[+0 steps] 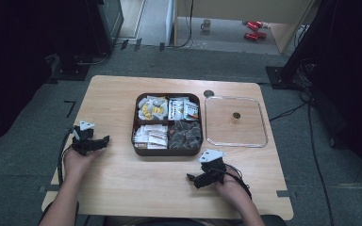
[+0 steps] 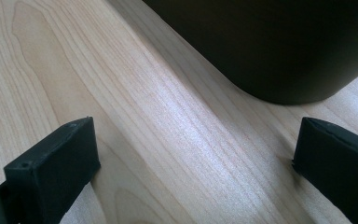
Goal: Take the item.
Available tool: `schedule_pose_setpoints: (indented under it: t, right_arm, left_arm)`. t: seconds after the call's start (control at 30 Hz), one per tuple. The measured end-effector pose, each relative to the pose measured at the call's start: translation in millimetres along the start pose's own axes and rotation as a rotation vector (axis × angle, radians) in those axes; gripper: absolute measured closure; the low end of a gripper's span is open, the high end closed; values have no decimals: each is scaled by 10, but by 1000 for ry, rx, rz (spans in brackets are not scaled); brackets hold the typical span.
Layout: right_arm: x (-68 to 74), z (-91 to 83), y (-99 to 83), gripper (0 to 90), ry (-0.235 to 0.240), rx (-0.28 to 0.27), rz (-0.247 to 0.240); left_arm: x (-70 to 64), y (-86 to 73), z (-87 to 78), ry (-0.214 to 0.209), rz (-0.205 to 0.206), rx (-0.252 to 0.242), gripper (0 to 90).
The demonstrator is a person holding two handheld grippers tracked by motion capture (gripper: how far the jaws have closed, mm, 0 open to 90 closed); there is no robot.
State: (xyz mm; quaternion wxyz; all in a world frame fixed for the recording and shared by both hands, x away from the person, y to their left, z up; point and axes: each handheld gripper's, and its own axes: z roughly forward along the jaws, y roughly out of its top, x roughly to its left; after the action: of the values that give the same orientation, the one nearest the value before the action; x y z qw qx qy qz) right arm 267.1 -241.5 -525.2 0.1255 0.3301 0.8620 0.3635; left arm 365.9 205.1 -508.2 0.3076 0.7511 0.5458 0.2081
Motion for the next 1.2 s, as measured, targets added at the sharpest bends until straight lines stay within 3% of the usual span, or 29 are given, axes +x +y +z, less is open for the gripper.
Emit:
schedule_pose_setpoints:
  t: [0.13,0.37,0.43,0.5,0.53,0.67,0.93,1.2]
  right_arm:
    - [0,0,0,0,0,0,0]
    - [0,0,0,0,0,0,0]
    - [1,0,0,0,0,0,1]
    - [0,0,0,0,0,0,0]
    - [0,0,0,0,0,0,0]
    - [0,-1,0,0,0,1,0]
    - [0,0,0,0,0,0,0]
    - [0,0,0,0,0,0,0]
  left_arm:
    - [-17,41,-6,-40,11,12,316]
    - [-85,100,-55,-67,25,-3,367]
    - [-124,120,-52,-63,66,20,380]
    - [-135,127,-49,-71,69,25,389]
    - [-149,142,-54,-100,65,23,398]
    - [-191,188,-89,-138,62,1,415]
    - [-274,259,-151,-171,91,-19,430]
    - [-339,312,-197,-198,91,-18,469]
